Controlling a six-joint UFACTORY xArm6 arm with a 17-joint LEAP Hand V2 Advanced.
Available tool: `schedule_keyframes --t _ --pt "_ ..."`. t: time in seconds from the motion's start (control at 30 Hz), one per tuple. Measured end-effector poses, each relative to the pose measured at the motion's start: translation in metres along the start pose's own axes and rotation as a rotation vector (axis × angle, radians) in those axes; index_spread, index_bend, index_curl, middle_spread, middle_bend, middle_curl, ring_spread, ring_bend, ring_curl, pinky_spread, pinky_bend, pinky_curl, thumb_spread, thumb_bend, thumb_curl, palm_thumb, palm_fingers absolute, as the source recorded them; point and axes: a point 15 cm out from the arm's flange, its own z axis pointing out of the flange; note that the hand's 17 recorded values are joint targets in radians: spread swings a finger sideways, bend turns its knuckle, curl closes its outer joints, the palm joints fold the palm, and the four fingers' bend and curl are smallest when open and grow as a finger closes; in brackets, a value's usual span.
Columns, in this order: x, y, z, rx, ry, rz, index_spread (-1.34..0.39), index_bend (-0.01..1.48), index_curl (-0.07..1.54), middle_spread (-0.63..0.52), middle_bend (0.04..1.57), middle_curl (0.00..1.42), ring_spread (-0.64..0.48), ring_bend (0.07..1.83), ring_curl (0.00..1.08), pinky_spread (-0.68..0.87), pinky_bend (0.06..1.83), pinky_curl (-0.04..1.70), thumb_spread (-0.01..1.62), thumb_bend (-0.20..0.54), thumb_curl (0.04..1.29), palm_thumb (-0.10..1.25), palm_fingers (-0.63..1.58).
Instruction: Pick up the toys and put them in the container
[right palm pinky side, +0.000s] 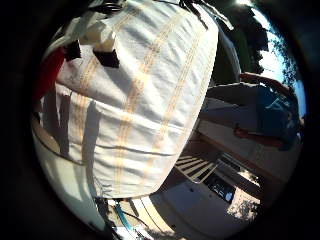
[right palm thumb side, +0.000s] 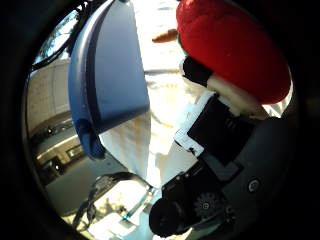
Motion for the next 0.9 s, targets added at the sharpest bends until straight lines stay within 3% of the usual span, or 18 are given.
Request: schedule_keyframes --t 0.17,0.43,0.67,0.9 --pt "-0.004 0.031 -0.051 -0.069 -0.02 0.008 -0.71 0.53 0.08 -0.2 1.1 0.9 -0.07 1.34 0.76 0.23 1.47 0.67 1.15 -0.011 0.49 0.99 0.99" --pt "-0.057 0.076 -0.149 0.026 0.049 -0.087 -0.88 0.69 0.02 -0.22 1.15 1.0 -0.1 1.4 0.81 0.18 1.52 0.74 1.19 -0.017 0.52 0.99 0.91" --pt "-0.123 0.086 -0.211 0.126 0.102 -0.211 -0.97 0.79 -0.02 -0.24 1.17 1.06 -0.11 1.43 0.83 0.16 1.53 0.79 1.2 -0.017 0.53 0.98 0.88" --pt "-0.2 0.065 -0.216 0.133 0.122 -0.256 -1.03 0.86 -0.02 -0.24 1.17 1.09 -0.11 1.45 0.83 0.15 1.55 0.82 1.21 -0.017 0.54 0.98 0.85"
